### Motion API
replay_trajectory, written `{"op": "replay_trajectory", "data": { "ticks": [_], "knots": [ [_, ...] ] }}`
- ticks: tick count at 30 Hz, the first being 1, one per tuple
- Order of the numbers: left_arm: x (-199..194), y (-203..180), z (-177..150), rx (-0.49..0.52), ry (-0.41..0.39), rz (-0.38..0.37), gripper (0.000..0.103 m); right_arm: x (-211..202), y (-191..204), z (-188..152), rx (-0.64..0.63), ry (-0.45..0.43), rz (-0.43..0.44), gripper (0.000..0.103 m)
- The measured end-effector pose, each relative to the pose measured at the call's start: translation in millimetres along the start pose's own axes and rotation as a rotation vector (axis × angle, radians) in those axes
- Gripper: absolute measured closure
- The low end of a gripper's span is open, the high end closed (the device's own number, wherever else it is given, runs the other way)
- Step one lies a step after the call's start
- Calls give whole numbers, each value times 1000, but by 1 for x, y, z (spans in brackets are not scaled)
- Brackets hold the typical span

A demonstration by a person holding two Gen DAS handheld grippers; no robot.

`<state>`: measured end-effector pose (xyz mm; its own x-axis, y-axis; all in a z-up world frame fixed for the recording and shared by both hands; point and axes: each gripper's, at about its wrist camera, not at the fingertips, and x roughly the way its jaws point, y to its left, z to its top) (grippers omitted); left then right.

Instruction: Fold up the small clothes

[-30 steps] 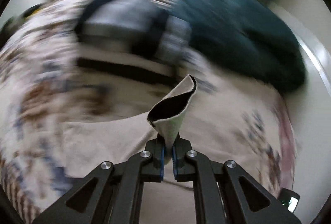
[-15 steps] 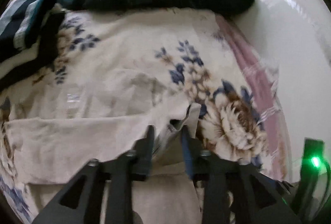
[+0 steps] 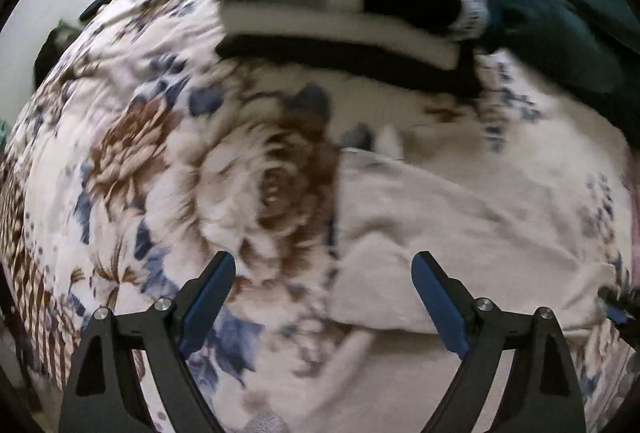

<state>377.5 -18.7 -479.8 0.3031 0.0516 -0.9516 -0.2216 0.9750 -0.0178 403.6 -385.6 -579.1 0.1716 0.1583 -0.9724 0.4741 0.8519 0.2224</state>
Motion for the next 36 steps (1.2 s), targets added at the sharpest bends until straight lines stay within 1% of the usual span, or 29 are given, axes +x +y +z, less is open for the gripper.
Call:
{"op": "replay_trajectory", "data": {
  "ticks": [1,4,7,9,11,13,14,15,16,17,18,19,20,23,26,29,30,32,33,34,35,36],
  "knots": [
    [3,1,1,-10,-1,3,13,3,4,1,-8,0,-29,97],
    [5,2,8,-18,-18,-2,13,-8,8,-4,-36,-74,-71,97],
    [12,-7,22,8,-34,-1,13,-16,-1,-6,-15,-101,-99,97],
    [34,-13,30,62,-13,27,13,-11,-8,-3,-17,-69,-103,97],
    [61,-18,35,121,28,68,13,-6,-14,-1,3,-44,-75,97],
    [83,-16,36,139,83,70,13,1,-17,3,-5,11,-59,92],
    [86,-11,37,125,95,43,13,2,-18,5,-6,30,-63,83],
    [85,-7,38,112,96,23,13,-3,-19,6,-3,39,-49,67],
    [79,-2,38,104,89,8,13,-9,-20,5,-1,31,-27,63],
    [72,2,38,103,79,-6,13,-18,-21,2,-2,21,-17,48],
    [62,7,36,106,69,-24,13,-25,-22,-1,-6,18,-18,38],
    [52,14,31,109,65,-51,13,-34,-24,-7,-13,19,-15,38],
    [39,22,23,116,66,-79,13,-41,-26,-16,-18,28,-14,38],
    [12,44,-8,139,101,-122,13,-55,-35,-58,-21,78,-33,38],
    [-8,67,-56,157,183,-160,13,-50,-46,-115,-12,166,-59,38],
    [-12,76,-104,188,273,-190,13,-33,-62,-176,19,252,-71,38],
    [-9,77,-125,214,310,-189,13,-25,-67,-193,30,276,-75,38],
    [-4,78,-159,249,351,-174,13,-11,-77,-226,47,310,-84,38],
    [-2,78,-170,256,352,-171,17,-7,-80,-234,56,316,-77,38],
    [-1,78,-181,264,354,-181,37,-3,-83,-244,69,319,-60,39],
    [-2,76,-191,278,358,-185,54,-2,-84,-250,75,309,-51,54],
    [-5,74,-196,285,348,-196,85,-4,-83,-256,74,291,-67,78]
  ]
}}
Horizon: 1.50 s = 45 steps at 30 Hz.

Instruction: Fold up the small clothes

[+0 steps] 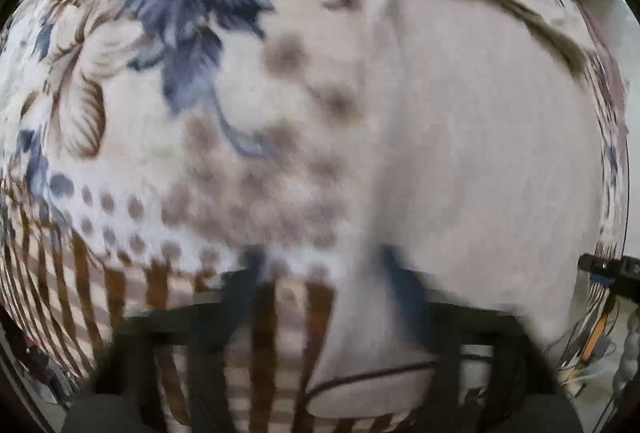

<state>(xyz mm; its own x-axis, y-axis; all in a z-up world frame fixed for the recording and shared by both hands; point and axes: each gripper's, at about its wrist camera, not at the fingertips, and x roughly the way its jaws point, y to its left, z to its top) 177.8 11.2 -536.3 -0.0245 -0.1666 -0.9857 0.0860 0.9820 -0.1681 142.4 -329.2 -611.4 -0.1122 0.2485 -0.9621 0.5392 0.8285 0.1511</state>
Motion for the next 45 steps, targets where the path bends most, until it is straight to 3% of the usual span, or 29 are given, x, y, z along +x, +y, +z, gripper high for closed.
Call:
{"op": "replay_trajectory", "data": {
  "ticks": [1,3,6,8,11,13,14,15,17,22,25,26,27,29,33,37,41,45],
  "knots": [
    [-3,-4,-4,14,-19,-17,96,-1,2,-3,-7,-11,-13,84],
    [-8,-10,-10,39,-50,-21,101,-5,5,-9,-32,-30,-37,97],
    [-2,3,-16,17,-34,-20,101,-9,-4,-16,-12,-56,-97,100],
    [0,21,-15,0,-18,-32,101,-7,-19,-15,36,-38,-84,100],
    [-8,36,-13,-27,32,-134,96,-9,-23,-6,20,37,-32,99],
    [-12,51,-14,-58,53,-175,82,-12,-19,0,24,64,-16,90],
    [-11,58,-20,-81,76,-223,79,-15,-21,1,26,65,-1,79],
    [-11,64,-24,-97,93,-243,73,-18,-22,6,31,70,4,62],
    [-9,71,-37,-113,121,-276,69,-24,-41,5,47,76,37,51],
    [0,59,-70,-79,190,-300,68,-11,-68,-13,41,140,95,51],
    [-5,43,-73,-39,167,-280,74,-4,-81,-19,35,134,120,51],
    [-7,39,-74,-34,150,-282,86,-5,-82,-20,29,152,93,55],
    [-8,32,-76,-33,151,-287,99,-8,-84,-22,22,145,100,74],
    [-18,27,-78,-41,127,-297,100,-12,-83,-27,18,169,88,94],
    [-37,25,-49,-121,89,-342,100,-38,-85,-32,26,123,148,95],
    [-64,43,-6,-204,21,-414,100,-71,-73,-12,16,55,219,96],
    [-76,52,55,-263,-50,-468,100,-98,-49,38,4,-16,293,96],
    [-57,62,138,-354,-86,-537,95,-109,-20,113,-4,-120,336,96]
  ]
}}
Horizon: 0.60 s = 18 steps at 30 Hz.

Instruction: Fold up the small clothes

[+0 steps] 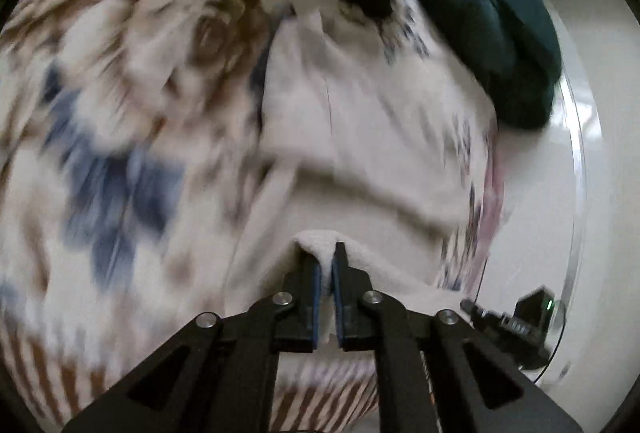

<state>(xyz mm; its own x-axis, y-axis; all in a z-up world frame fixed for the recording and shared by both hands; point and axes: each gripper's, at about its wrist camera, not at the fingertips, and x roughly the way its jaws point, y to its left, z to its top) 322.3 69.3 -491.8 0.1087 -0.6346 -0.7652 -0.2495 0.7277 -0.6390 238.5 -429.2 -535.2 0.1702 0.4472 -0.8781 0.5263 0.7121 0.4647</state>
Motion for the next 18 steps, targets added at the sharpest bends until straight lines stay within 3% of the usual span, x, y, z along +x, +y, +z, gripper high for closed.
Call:
{"op": "replay_trajectory", "data": {
  "ticks": [2,4,5,6,7,9,11,14,18],
  "knots": [
    [9,10,33,-99,-14,-42,89,11,2,36,49,-19,25,94],
    [-2,16,47,-135,-73,-66,81,13,0,54,77,-29,45,79],
    [-11,16,48,-110,-106,-52,76,9,1,56,59,-53,27,58],
    [-19,18,46,-81,-128,-21,61,5,2,54,34,-72,6,50],
    [-26,18,40,-47,-151,21,50,2,5,50,-3,-85,-19,50],
    [-30,14,28,8,-162,99,49,1,6,44,-47,-83,-62,50],
    [-20,3,18,104,-155,161,49,4,15,30,-128,-95,-132,50],
    [5,-22,-3,402,-136,333,49,17,33,18,-290,-97,-266,50],
    [41,-42,-17,657,-78,447,49,31,64,15,-552,-98,-405,50]
  ]
}}
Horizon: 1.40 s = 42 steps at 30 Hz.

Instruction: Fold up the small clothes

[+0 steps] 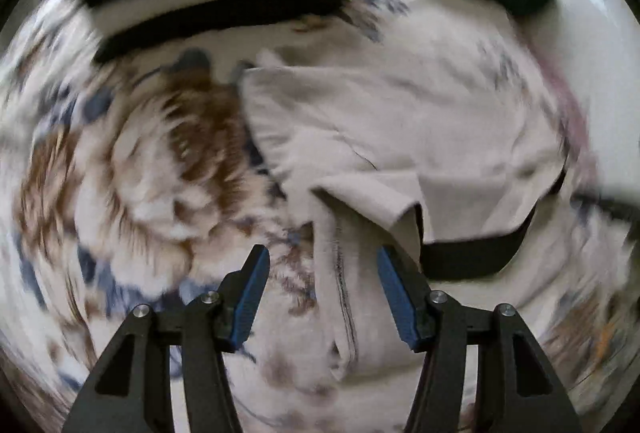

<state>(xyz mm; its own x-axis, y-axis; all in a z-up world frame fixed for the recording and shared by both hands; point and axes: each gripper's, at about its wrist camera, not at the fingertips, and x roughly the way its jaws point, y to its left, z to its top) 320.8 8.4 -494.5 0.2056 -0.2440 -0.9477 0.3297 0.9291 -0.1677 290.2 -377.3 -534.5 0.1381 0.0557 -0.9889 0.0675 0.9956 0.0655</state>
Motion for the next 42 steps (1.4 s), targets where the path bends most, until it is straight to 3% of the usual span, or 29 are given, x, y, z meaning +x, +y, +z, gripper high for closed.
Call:
{"op": "replay_trajectory", "data": {
  "ticks": [4,5,6,8,10,15,20,22,24,28,29,30,31,32,37,42],
  "knots": [
    [14,-22,18,164,-14,79,49,13,36,17,-227,-16,-60,51],
    [18,-24,28,177,-24,101,49,16,40,22,-250,-20,-55,56],
    [22,-24,36,172,-30,103,49,18,42,27,-267,-31,-60,74],
    [22,-17,51,141,-55,63,51,21,43,37,-238,-46,-43,96],
    [20,-12,62,99,-94,-9,100,20,36,47,-150,-79,13,100],
    [27,14,68,-61,-91,-91,100,25,8,65,84,-70,87,102],
    [29,25,64,-143,-70,-127,100,30,-1,68,162,-3,225,101],
    [30,21,64,-128,-68,-127,100,33,0,69,150,14,242,95],
    [31,18,65,-113,-67,-122,100,37,6,72,110,32,231,64],
    [33,16,67,-103,-56,-113,100,46,23,78,15,52,193,63],
    [34,16,67,-99,-53,-110,100,48,27,79,-7,58,174,64],
    [34,15,66,-94,-53,-108,100,48,30,79,-25,47,160,72],
    [34,15,66,-92,-52,-106,100,45,32,78,-39,19,155,83],
    [34,16,65,-96,-50,-104,100,44,33,77,-45,4,142,101],
    [36,27,65,-169,-37,-134,100,38,15,78,49,-61,76,101],
    [45,43,64,-290,-9,-180,100,41,-12,82,172,-72,49,101]
  ]
}}
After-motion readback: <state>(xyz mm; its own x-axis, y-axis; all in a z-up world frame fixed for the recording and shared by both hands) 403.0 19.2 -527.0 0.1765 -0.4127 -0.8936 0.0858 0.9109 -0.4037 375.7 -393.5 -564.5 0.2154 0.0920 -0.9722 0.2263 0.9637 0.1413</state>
